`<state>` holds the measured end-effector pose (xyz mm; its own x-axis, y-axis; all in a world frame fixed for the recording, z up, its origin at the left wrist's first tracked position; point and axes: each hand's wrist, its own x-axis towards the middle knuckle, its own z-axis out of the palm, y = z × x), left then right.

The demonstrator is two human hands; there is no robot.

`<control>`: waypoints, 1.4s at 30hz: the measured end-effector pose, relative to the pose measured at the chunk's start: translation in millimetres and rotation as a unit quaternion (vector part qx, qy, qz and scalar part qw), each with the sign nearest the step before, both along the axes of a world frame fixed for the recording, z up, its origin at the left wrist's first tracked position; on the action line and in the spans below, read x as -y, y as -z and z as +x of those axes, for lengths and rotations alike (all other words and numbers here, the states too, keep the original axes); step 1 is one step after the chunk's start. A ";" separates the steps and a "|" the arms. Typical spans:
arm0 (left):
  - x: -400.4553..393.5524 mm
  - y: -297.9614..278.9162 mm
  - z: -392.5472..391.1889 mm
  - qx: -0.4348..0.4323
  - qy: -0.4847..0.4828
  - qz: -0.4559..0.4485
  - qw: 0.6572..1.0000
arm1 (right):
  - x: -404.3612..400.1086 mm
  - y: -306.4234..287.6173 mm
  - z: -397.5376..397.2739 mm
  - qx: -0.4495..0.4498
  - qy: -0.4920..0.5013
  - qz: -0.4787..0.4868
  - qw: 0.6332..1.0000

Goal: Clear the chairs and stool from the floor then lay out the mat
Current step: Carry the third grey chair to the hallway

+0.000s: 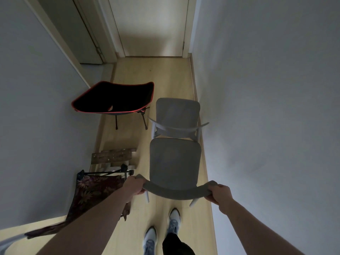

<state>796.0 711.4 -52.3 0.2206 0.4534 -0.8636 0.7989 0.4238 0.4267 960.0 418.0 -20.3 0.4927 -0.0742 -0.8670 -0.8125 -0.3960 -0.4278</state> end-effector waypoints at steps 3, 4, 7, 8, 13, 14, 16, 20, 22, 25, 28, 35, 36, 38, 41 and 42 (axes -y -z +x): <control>0.5 8.5 0.1 -0.017 -0.013 0.002 1.000 | 0.3 6.5 -2.8 -0.005 0.002 0.006 1.000; -1.5 10.1 0.4 -0.022 -0.007 0.005 1.000 | -1.8 7.1 -3.3 -0.005 0.002 0.010 1.000; -6.6 13.2 3.3 -0.020 0.005 0.006 1.000 | -6.0 9.6 -0.7 0.000 0.011 0.008 1.000; -7.6 14.6 4.3 -0.019 0.006 0.007 1.000 | -7.5 9.1 1.8 0.003 0.014 0.010 1.000; -6.0 13.8 10.7 -0.018 0.010 0.005 1.000 | -7.4 10.2 13.8 0.020 0.008 0.016 1.000; -5.0 12.5 12.2 -0.017 0.019 0.009 1.000 | -6.7 10.6 14.7 0.023 0.005 0.017 1.000; 1.4 7.5 13.2 -0.014 0.043 0.018 0.999 | -3.2 13.3 13.1 0.025 -0.005 0.011 1.000; 16.7 2.2 4.9 -0.072 0.145 0.034 0.986 | 10.4 22.9 -0.3 0.020 -0.035 -0.012 0.999; 19.4 2.2 -6.2 -0.100 0.173 0.028 0.979 | 20.9 27.6 -9.3 0.012 -0.055 -0.017 0.998; 23.0 0.7 -24.2 -0.121 0.198 0.009 0.973 | 33.2 27.7 -22.2 -0.018 -0.096 -0.020 0.995; 27.5 -3.4 -36.4 -0.132 0.200 0.016 0.971 | 39.3 22.6 -37.9 -0.049 -0.110 -0.005 0.993; 53.8 -34.6 -48.4 -0.134 0.398 0.115 0.900 | 41.5 -9.2 -68.9 -0.022 -0.111 0.016 0.993; 59.6 -43.5 -50.2 -0.135 0.446 0.132 0.875 | 41.7 -18.4 -75.0 -0.012 -0.117 0.010 0.993; 66.1 -48.8 -56.4 -0.133 0.501 0.122 0.846 | 40.8 -29.6 -83.7 0.000 -0.124 -0.005 0.992; 60.6 -40.7 -63.1 -0.131 0.521 0.114 0.835 | 37.7 -46.1 -96.0 0.014 -0.147 -0.023 0.989; 58.7 -42.7 -63.6 -0.129 0.534 0.108 0.829 | 37.4 -52.3 -100.9 0.019 -0.157 -0.020 0.987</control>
